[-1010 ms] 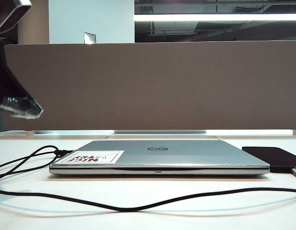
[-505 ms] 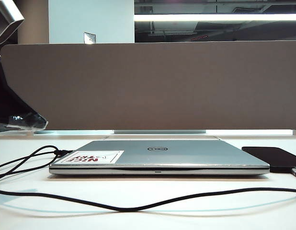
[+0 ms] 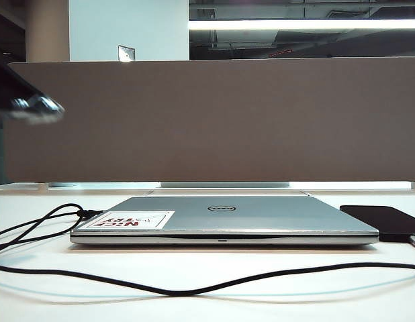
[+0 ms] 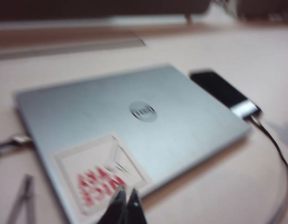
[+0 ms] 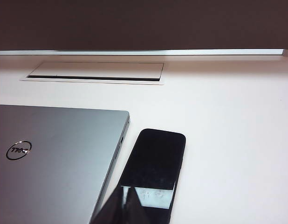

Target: Pick up the charging cable and the phone, plug the charging cable into the charging port on the phone, and finally place them back on the table.

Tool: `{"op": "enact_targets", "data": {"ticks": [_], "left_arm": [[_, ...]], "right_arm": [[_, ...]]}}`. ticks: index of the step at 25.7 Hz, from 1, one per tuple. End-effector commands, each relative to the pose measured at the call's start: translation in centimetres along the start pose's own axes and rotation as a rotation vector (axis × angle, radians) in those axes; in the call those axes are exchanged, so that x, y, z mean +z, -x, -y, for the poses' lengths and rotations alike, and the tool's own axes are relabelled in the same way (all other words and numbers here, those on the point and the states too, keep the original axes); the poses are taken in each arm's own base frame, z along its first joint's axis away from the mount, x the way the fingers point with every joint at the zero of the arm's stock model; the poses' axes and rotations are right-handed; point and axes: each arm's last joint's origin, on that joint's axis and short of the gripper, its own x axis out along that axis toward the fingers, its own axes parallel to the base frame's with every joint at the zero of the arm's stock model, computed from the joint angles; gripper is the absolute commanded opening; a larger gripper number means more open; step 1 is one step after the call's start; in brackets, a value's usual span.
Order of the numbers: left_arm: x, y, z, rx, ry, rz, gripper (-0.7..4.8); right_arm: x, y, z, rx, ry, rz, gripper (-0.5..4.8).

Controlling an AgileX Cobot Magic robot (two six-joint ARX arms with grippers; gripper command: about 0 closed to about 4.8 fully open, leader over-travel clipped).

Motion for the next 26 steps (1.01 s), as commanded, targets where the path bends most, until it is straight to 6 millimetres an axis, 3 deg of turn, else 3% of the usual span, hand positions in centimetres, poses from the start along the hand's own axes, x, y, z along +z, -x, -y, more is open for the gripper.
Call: {"op": "enact_targets", "data": {"ticks": [1,6,13,17,26], "left_arm": [[0.7,1.0,-1.6,0.136,0.002,0.075,-0.06],[0.6,2.7,-3.5,0.317,-0.004,0.163,-0.06],[-1.2,4.6,-4.9,0.499,0.006,0.200,-0.06],[-2.1,4.9,-5.1,0.539,-0.044,0.218,-0.06],[-1.8,5.2,-4.9,0.549,-0.133,0.243,-0.06]], "right_arm": [[0.3,0.1,0.0,-0.001,-0.002,0.025,0.22],[0.3,0.1,0.0,-0.002,-0.002,0.024,0.22],[0.3,0.1,0.0,-0.002,-0.002,0.025,0.22],[0.3,0.1,0.0,-0.002,-0.002,0.025,0.22],[0.3,0.1,0.0,-0.001,-0.002,0.024,0.22]]}}
